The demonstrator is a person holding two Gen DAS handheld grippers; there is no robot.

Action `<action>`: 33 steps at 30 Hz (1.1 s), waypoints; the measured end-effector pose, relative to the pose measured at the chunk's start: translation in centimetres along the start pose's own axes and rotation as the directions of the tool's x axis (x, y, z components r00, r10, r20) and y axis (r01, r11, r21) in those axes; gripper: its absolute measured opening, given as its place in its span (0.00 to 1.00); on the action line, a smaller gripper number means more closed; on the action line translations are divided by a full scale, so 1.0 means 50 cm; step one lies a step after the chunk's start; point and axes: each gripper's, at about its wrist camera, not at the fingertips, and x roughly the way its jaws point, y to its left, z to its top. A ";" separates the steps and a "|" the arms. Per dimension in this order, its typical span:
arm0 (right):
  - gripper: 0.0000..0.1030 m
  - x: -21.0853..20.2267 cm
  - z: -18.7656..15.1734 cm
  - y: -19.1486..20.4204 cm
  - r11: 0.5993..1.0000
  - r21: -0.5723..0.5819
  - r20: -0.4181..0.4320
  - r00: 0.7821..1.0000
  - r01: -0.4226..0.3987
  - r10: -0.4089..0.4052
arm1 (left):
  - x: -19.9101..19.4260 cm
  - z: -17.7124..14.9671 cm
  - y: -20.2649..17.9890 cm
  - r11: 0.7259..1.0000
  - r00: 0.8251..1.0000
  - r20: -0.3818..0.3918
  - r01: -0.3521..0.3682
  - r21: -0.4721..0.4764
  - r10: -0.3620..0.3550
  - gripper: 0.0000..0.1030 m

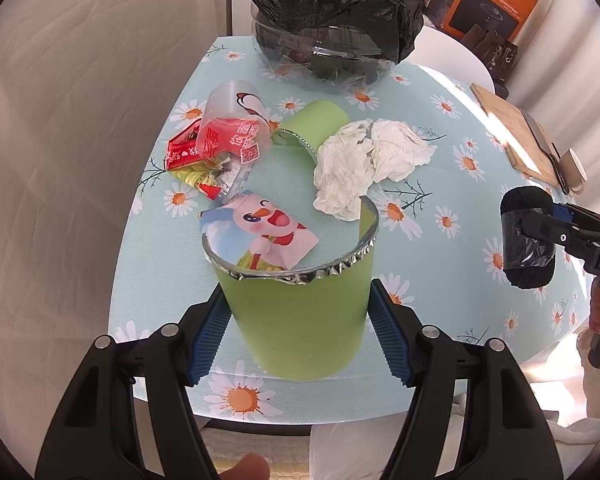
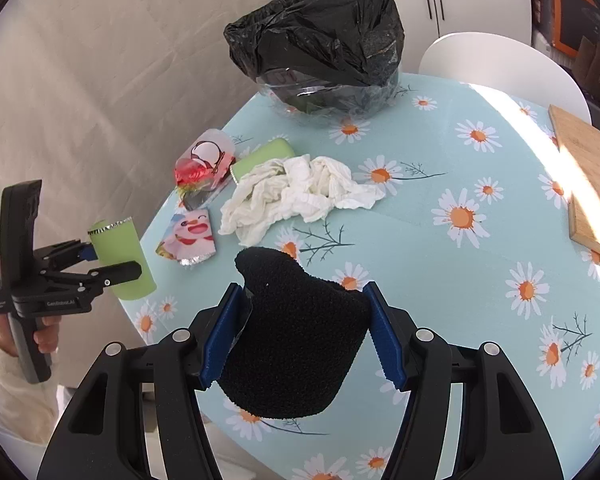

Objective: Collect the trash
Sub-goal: 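Lift the black cloth and green cup and carry them over the bin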

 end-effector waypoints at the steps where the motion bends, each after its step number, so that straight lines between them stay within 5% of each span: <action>1: 0.56 -0.009 -0.002 -0.006 1.000 0.004 0.014 1.000 0.003 -0.003 | -0.004 0.006 -0.005 1.000 1.000 0.008 -0.002 0.008 0.002 0.66; 16: 0.56 -0.137 0.039 -0.077 0.987 0.095 0.149 0.978 0.133 -0.146 | -0.039 0.150 -0.052 0.994 0.999 0.046 0.008 0.111 -0.014 0.66; 33: 0.56 -0.140 0.279 -0.051 0.968 0.167 0.241 0.944 0.189 -0.225 | -0.024 0.367 0.026 0.960 0.997 0.034 0.064 0.273 -0.076 0.66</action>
